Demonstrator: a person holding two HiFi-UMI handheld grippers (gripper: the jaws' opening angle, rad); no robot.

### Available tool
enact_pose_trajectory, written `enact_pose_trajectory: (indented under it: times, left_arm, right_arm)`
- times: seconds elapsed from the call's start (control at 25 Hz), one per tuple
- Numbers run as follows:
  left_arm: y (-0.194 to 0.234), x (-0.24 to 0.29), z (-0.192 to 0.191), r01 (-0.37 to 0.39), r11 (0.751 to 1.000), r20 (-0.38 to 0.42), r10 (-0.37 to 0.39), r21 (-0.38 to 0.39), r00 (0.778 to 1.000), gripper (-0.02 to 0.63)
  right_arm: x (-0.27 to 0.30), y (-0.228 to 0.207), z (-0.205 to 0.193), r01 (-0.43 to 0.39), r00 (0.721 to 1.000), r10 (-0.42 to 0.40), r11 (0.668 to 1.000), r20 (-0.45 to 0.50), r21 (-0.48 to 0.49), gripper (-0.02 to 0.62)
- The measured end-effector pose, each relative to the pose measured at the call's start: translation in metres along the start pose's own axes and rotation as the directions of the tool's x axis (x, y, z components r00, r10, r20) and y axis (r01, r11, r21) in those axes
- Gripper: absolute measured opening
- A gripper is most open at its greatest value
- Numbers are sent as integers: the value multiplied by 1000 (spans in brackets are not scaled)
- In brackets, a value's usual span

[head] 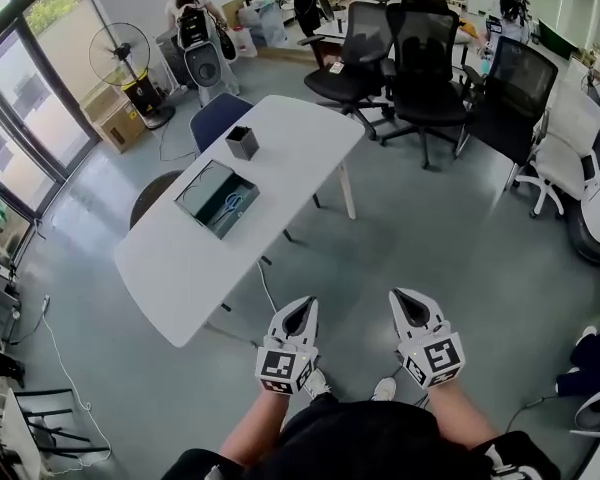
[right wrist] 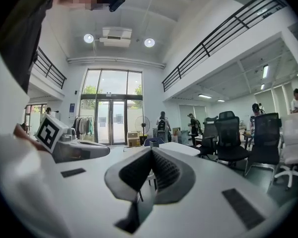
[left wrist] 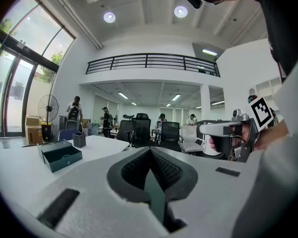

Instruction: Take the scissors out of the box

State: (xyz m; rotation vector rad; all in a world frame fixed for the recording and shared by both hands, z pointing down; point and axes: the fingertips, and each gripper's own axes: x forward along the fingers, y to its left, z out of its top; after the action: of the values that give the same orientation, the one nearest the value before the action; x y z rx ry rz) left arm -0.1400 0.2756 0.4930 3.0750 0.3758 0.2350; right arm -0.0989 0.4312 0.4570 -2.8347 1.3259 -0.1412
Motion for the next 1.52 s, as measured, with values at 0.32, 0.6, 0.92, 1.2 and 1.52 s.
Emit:
enact_pose_trajectory:
  times: [0.32,0.6,0.92,1.2,1.52]
  left_arm:
    - [55,-18,1,1,1000,7,-1,10,1000,8]
    - [108,-30,-3,16,999,5,-17,28,1000,8]
    - [126,-18,-13,26,1000,-20,-26,3,999,8]
    - [130,32,-1,5,1000,-21,-5,4,1000,8]
    - [132,115,22,-32,999,-14,32,19,999,8]
  right_arm:
    - [43,34,0,-6,1000,6,1000,8,20,5]
    - [75,58,-4,43,999,-43,998,18,41,5]
    - [91,50,-9,65,998,-65,997,-2,41,5]
    - [122,8,-4,20,1000,-19,1000,-18,17,6]
    - [173,-63,8,-49,999,49,999,-14,18,6]
